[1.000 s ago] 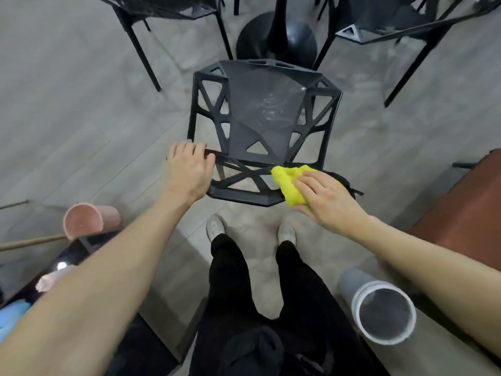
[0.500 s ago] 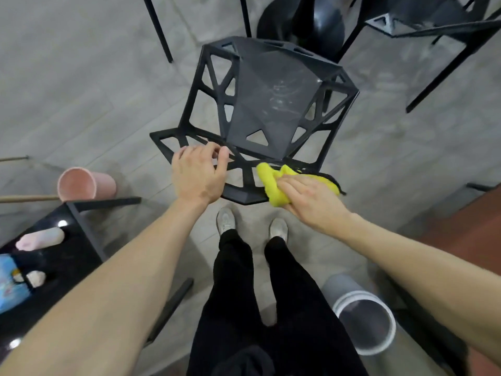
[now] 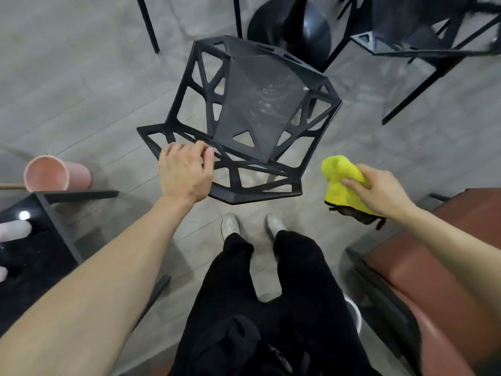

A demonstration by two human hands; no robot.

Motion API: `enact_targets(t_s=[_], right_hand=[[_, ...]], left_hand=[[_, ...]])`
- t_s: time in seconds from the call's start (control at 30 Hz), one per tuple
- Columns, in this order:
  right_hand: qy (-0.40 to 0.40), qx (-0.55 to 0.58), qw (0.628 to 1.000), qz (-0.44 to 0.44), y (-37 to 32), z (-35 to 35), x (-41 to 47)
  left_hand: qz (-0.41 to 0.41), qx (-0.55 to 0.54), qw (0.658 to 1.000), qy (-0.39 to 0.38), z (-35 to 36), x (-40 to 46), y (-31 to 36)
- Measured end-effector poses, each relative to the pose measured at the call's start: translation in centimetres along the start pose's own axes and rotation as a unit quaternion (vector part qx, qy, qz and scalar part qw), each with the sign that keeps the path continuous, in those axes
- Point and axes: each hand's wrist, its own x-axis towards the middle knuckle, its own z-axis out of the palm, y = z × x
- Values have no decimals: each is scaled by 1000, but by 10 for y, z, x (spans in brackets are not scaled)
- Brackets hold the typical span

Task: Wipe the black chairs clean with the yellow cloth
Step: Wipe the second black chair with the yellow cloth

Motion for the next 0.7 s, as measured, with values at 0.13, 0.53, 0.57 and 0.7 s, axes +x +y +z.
enact_targets(t_s=[0.13, 0.53, 0.57, 0.7], right_hand=[[7, 108, 993, 48, -26, -31, 27], [-317, 70, 921, -216, -81, 20, 85], [-313, 73, 927, -192, -77, 17, 91], [-295, 82, 903, -300, -144, 47, 62]], left_hand=[[3, 39, 999, -27, -1, 2, 4], [-175, 35, 982, 65, 20, -30, 66], [-173, 38, 982, 66, 18, -29, 69], [-172, 37, 982, 64, 18, -29, 65]])
